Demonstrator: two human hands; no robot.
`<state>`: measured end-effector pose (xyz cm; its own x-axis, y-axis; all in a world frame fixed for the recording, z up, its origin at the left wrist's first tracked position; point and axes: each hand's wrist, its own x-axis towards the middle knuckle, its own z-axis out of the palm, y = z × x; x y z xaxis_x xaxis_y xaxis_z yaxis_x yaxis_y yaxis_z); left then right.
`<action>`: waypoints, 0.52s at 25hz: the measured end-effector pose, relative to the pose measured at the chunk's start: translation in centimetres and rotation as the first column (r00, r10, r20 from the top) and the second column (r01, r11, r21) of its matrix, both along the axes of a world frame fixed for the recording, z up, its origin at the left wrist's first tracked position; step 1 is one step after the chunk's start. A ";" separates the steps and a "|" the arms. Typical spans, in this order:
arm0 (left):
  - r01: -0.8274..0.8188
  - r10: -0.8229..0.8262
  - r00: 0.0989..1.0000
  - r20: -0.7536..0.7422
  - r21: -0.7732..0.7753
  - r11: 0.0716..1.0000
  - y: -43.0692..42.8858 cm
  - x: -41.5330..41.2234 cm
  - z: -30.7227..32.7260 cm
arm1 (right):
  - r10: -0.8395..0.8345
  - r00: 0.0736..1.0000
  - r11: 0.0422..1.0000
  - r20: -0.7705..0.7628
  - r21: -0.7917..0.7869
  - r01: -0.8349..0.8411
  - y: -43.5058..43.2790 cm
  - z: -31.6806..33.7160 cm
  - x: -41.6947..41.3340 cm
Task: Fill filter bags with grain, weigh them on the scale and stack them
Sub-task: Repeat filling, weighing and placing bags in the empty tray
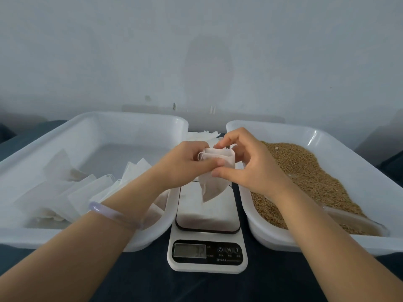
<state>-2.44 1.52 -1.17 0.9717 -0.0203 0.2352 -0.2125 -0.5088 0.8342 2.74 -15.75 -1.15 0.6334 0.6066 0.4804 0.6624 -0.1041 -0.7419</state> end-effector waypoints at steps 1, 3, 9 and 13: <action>0.037 -0.038 0.999 -0.021 -0.061 0.997 0.0 0.0 0.2 | 0.011 1.000 0.999 -0.001 0.035 -0.011 0.1 0.1 0.0; 0.111 -0.121 0.991 -0.063 -0.147 0.983 0.0 0.0 0.3 | 0.047 0.999 0.997 -0.007 0.063 -0.046 0.1 0.2 -0.1; 0.205 -0.220 0.974 -0.061 -0.195 0.959 -0.2 -0.5 0.8 | 0.017 1.000 0.997 0.026 -0.070 -0.015 0.1 0.3 -0.4; 0.331 -0.399 0.914 -0.068 -0.442 0.834 -0.9 -0.8 0.6 | 0.071 0.993 0.994 -0.095 0.086 -0.063 0.0 0.6 -0.5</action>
<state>-3.25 0.64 -0.53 0.9366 -0.3149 0.1534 -0.1686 -0.0215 0.9854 2.23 -15.72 -0.54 0.6391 0.6100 0.4685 0.5899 0.0021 -0.8075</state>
